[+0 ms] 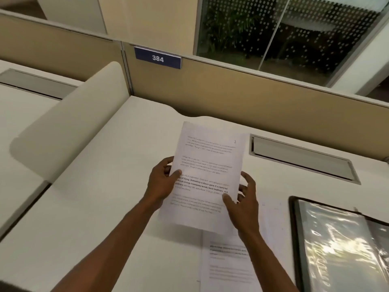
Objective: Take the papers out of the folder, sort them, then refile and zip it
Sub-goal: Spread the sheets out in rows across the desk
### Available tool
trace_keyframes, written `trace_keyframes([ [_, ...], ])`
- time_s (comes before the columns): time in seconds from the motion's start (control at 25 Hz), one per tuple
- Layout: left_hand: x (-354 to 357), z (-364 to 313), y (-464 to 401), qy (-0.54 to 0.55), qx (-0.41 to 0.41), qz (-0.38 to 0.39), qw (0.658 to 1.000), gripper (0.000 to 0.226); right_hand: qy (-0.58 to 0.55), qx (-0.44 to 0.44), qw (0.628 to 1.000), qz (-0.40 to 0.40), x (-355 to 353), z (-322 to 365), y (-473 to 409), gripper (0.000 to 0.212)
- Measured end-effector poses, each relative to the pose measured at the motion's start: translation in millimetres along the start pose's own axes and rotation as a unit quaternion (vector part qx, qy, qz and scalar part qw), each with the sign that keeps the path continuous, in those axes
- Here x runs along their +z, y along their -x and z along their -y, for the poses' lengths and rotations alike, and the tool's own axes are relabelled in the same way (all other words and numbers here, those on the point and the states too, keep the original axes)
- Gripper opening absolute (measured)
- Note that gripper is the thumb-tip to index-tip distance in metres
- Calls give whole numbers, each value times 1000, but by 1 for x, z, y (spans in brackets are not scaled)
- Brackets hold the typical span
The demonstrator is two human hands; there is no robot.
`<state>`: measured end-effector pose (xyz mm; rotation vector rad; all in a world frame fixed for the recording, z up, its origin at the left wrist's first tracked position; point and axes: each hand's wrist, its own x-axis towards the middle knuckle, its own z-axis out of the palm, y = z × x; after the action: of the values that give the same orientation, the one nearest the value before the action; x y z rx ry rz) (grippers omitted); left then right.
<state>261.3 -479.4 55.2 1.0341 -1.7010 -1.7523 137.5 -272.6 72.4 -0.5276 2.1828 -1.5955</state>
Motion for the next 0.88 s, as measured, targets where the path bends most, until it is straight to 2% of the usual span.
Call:
trace_keyframes([
  [0.08,-29,5,-23,-45,-2,-16,999,44,37,-13,999,18,39,-17,-8,70],
  [0.2,-73,10,-62,-113,10,-53,992,52,104,-41,993,26,101,-29,-36,36],
  [0.28,-98,13,-90,-166,35,-66,983,53,138,-41,988,62,139,-34,-58,25],
  [0.36,-122,19,-122,-225,65,-78,969,48,211,-48,969,120,173,-37,-82,37],
  [0.48,-153,34,-170,-302,107,-107,941,28,352,-109,902,228,212,-33,-113,60],
  [0.6,-182,51,-215,-364,112,-110,918,22,446,-165,842,257,245,-24,-141,67],
  [0.68,-199,58,-238,-399,70,-81,911,24,479,-213,818,238,261,-23,-156,67],
  [0.76,-214,67,-254,-463,52,-76,881,34,503,-226,793,259,277,-24,-172,71],
  [0.88,-221,79,-257,-530,111,-91,835,55,530,-211,765,300,297,-24,-190,84],
])
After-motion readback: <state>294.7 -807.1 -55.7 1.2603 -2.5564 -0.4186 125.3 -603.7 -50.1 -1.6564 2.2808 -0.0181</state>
